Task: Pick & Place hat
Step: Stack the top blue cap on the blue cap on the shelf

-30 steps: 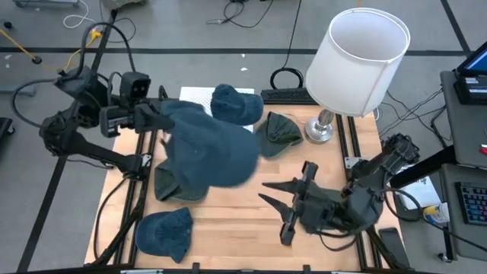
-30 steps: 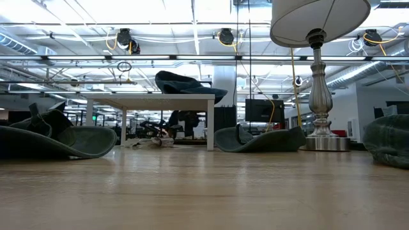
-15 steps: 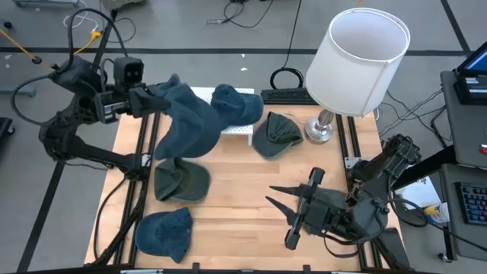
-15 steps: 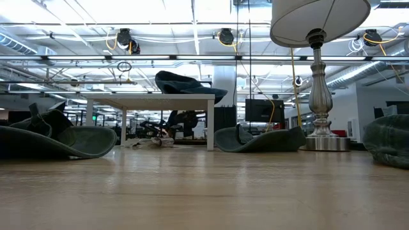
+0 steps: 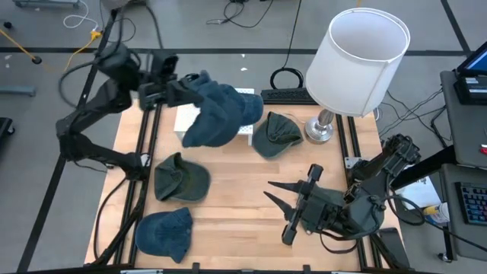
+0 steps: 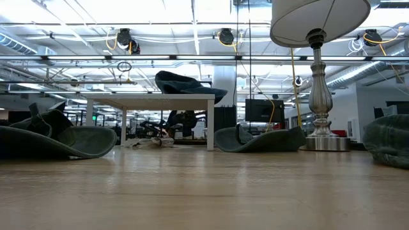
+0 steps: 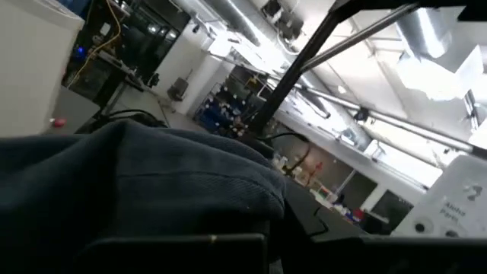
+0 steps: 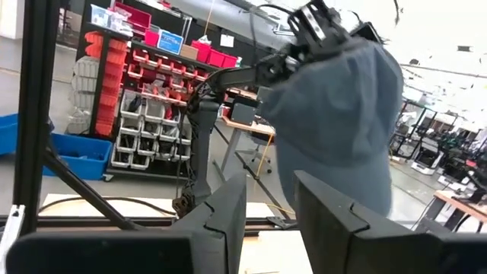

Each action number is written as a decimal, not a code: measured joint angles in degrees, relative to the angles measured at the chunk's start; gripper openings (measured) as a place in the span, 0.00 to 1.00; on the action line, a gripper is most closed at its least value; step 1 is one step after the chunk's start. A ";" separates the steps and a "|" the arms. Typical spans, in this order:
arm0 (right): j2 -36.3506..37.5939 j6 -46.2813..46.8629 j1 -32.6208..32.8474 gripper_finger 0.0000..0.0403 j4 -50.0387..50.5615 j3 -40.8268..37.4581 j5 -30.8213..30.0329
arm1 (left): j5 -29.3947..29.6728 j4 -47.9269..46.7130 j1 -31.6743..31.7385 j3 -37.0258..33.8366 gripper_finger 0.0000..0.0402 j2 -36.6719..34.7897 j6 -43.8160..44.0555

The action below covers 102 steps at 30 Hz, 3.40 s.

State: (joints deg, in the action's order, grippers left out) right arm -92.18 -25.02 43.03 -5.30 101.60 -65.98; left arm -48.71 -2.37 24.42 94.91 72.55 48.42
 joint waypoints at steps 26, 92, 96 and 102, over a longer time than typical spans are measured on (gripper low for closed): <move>0.22 -10.62 -2.30 0.25 -0.46 0.00 -0.04 | -24.26 18.16 24.07 12.36 0.00 25.97 5.24; 2.40 -16.41 -4.50 0.25 1.36 -0.02 -1.75 | -2.18 76.00 22.51 -32.11 0.00 30.47 21.10; 2.40 -16.16 -4.48 0.25 1.80 -0.02 -1.61 | -2.60 75.20 22.72 -33.86 0.00 30.47 20.74; 2.40 -14.71 -4.48 0.25 2.29 -0.02 -1.51 | -5.18 73.57 23.94 -34.80 0.00 30.49 20.55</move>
State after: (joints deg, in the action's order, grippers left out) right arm -89.78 -39.73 38.54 -3.01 101.58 -67.48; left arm -53.89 71.20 48.36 60.12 103.04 68.97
